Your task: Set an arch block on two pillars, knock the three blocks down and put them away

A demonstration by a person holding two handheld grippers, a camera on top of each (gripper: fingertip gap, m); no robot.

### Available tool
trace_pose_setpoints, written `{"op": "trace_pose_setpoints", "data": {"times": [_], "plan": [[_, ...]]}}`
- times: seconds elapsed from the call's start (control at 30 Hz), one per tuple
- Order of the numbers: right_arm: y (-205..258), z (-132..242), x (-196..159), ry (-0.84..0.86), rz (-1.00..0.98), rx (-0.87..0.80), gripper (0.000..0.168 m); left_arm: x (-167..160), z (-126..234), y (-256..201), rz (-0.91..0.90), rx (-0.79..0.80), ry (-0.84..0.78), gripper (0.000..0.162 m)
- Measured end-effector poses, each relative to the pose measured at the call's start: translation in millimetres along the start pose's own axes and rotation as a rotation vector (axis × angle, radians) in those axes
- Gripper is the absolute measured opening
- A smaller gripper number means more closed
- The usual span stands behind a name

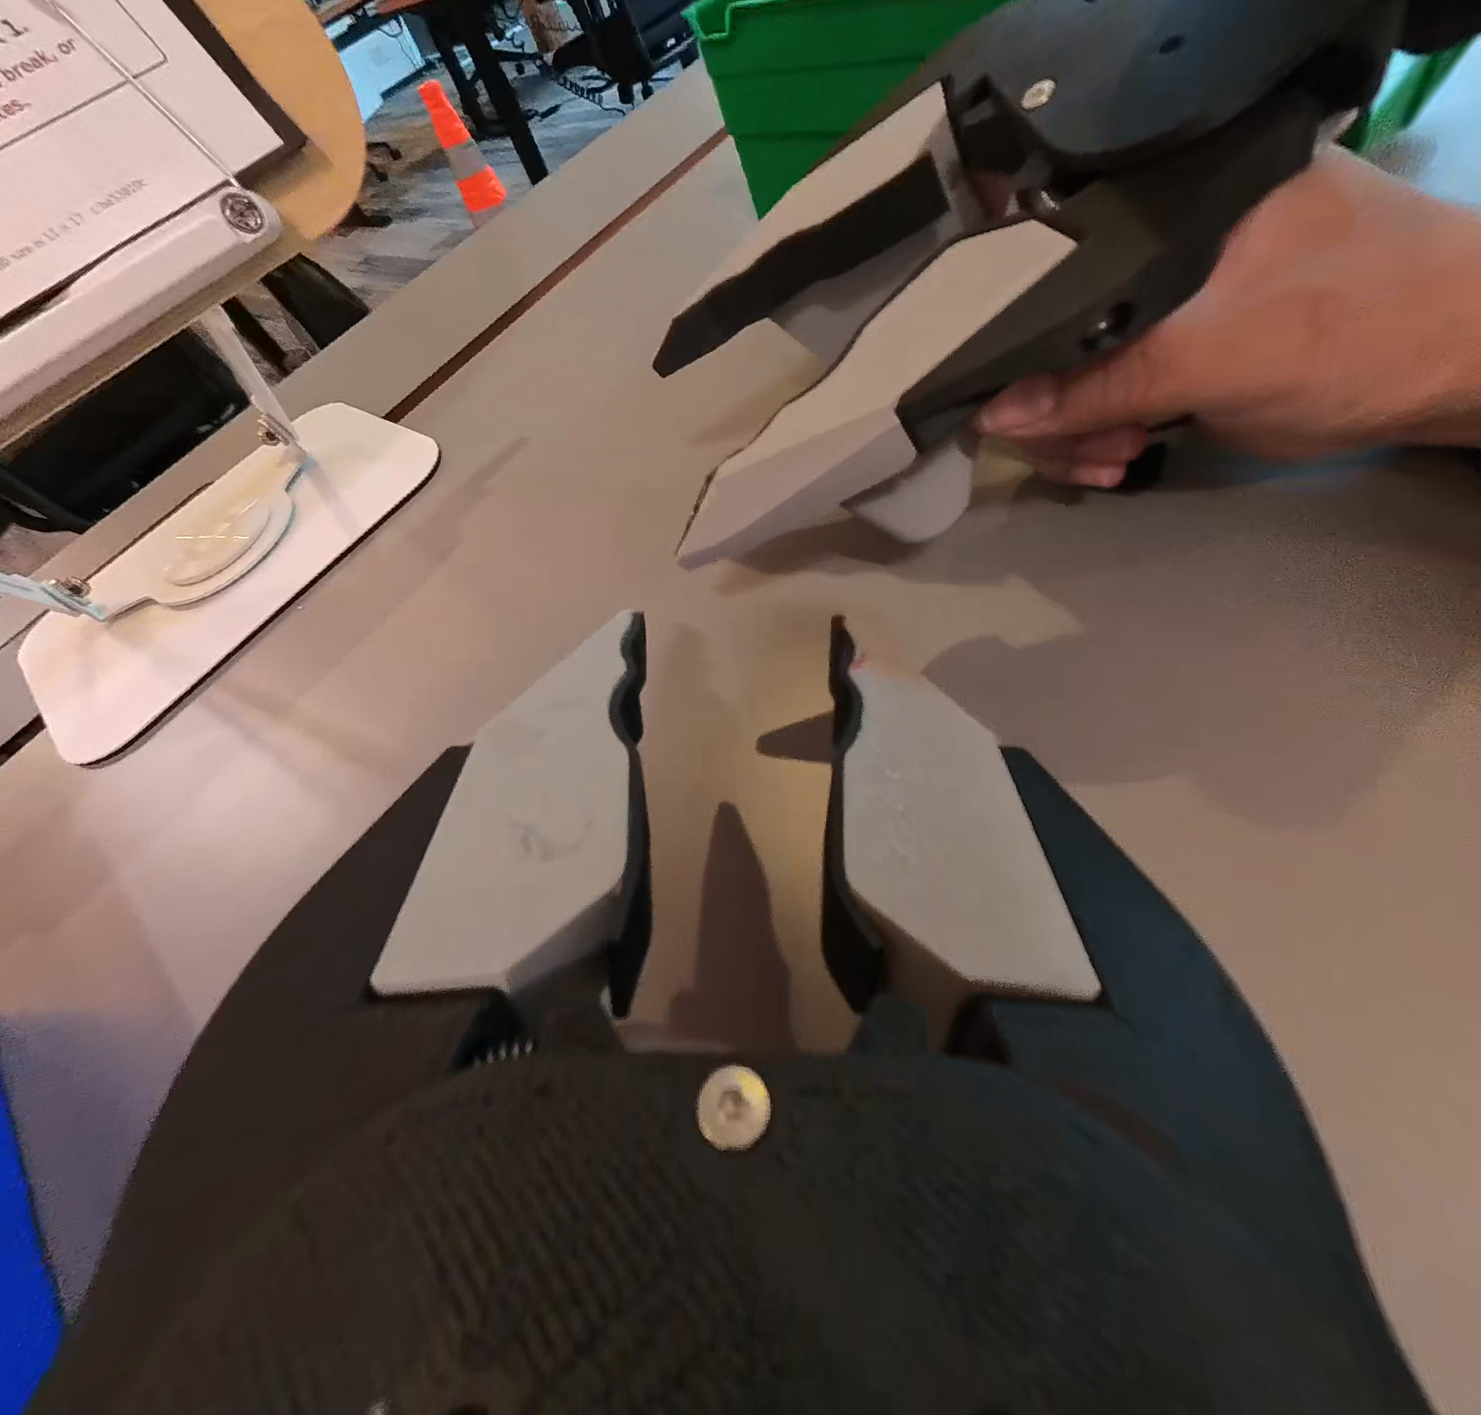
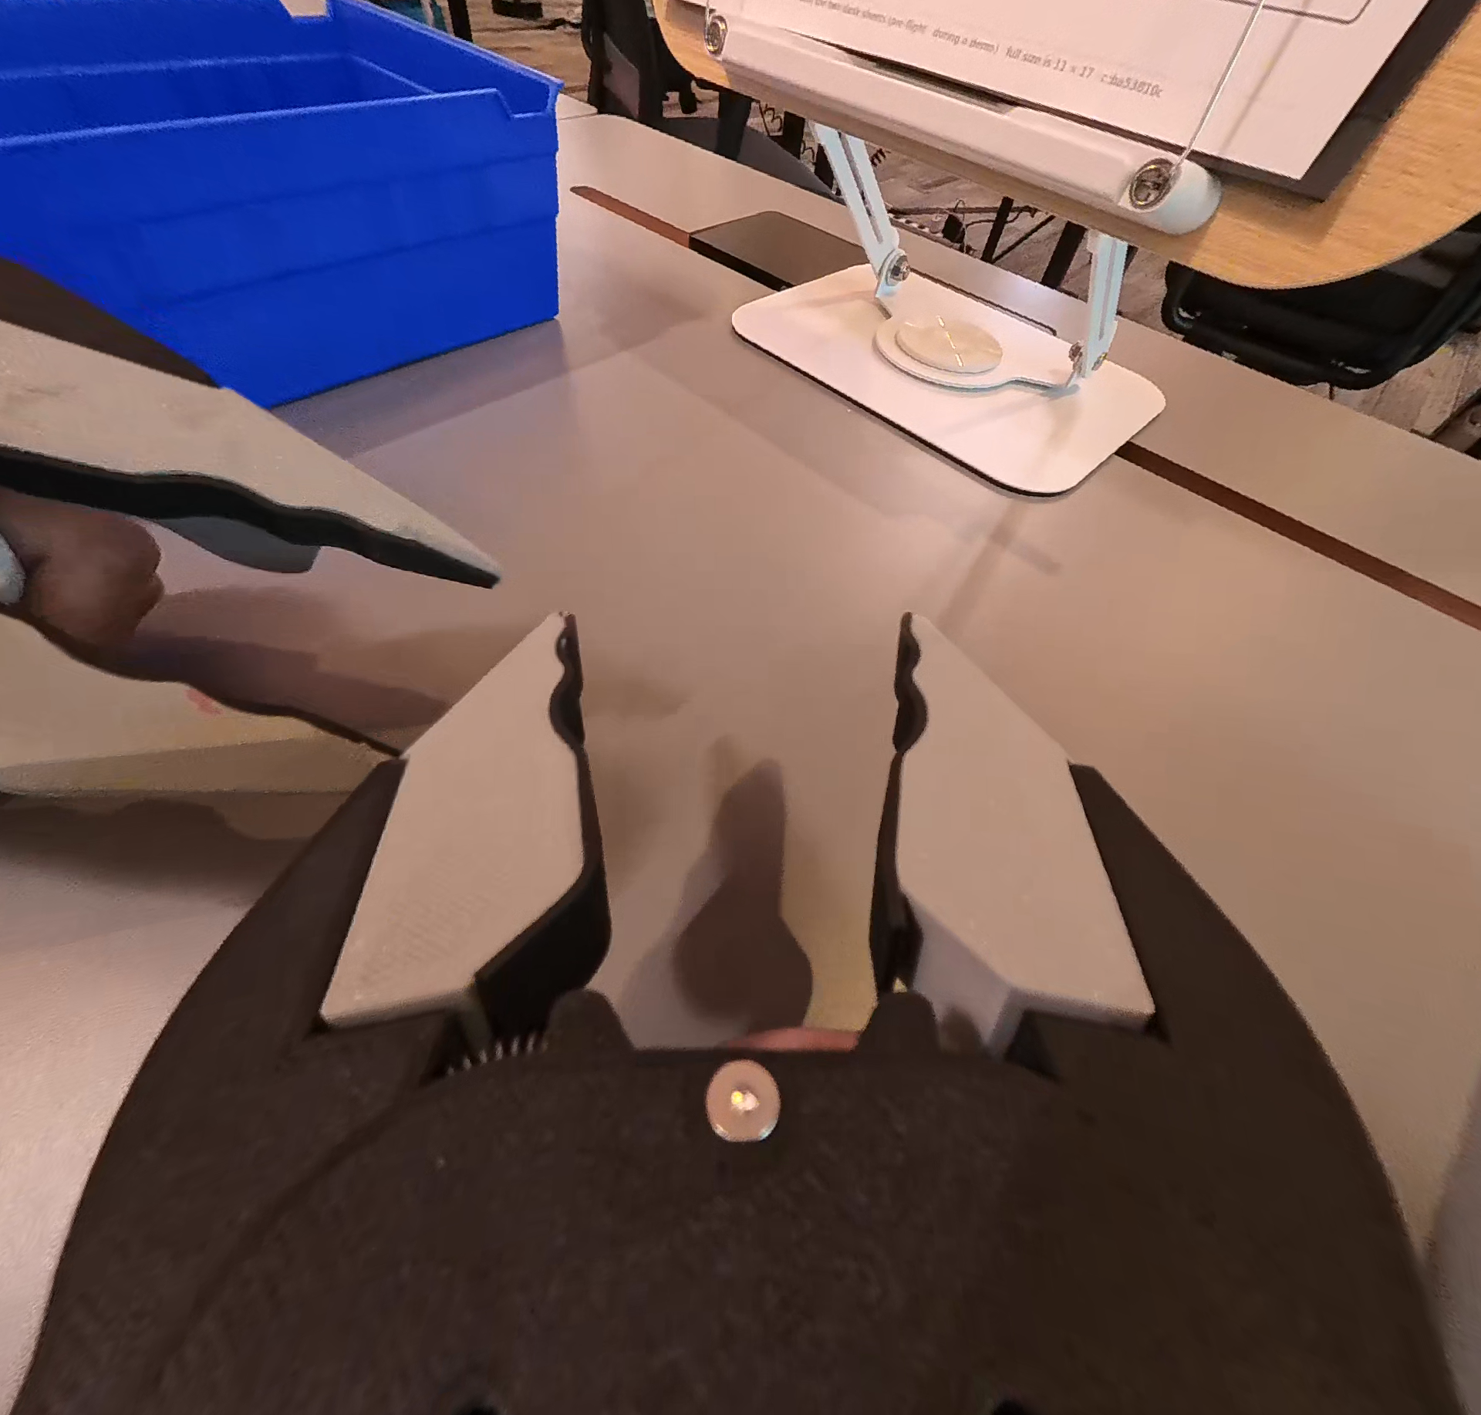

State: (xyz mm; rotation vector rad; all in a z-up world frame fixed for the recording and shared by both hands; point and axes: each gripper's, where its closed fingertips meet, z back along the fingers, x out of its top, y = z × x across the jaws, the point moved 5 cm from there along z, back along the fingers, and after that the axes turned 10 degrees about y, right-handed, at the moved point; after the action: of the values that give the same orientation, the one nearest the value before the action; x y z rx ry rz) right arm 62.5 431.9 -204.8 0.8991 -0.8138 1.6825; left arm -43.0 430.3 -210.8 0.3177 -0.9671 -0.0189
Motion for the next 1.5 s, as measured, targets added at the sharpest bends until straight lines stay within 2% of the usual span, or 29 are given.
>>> {"op": "trace_pose_setpoints", "data": {"times": [0.17,0.57,0.83,1.23,1.5], "plan": [[-14,-7,-4,0.060,0.026,-0.098,0.073,-3,2,6,0.010,0.025,-0.002,0.044],[-11,-11,-5,0.082,0.026,-0.053,0.071,-9,-1,11,0.023,0.061,0.063,0.041],[-12,-9,-6,0.077,-0.016,-0.035,0.073,-16,-5,10,-0.006,0.117,0.143,0.056],[-11,7,-5,-0.004,-0.091,0.005,0.070,-15,0,14,0.005,0.192,0.116,0.051],[-13,12,-7,-0.014,-0.148,0.041,0.068,-21,2,16,0.037,0.234,0.161,0.053]]}}
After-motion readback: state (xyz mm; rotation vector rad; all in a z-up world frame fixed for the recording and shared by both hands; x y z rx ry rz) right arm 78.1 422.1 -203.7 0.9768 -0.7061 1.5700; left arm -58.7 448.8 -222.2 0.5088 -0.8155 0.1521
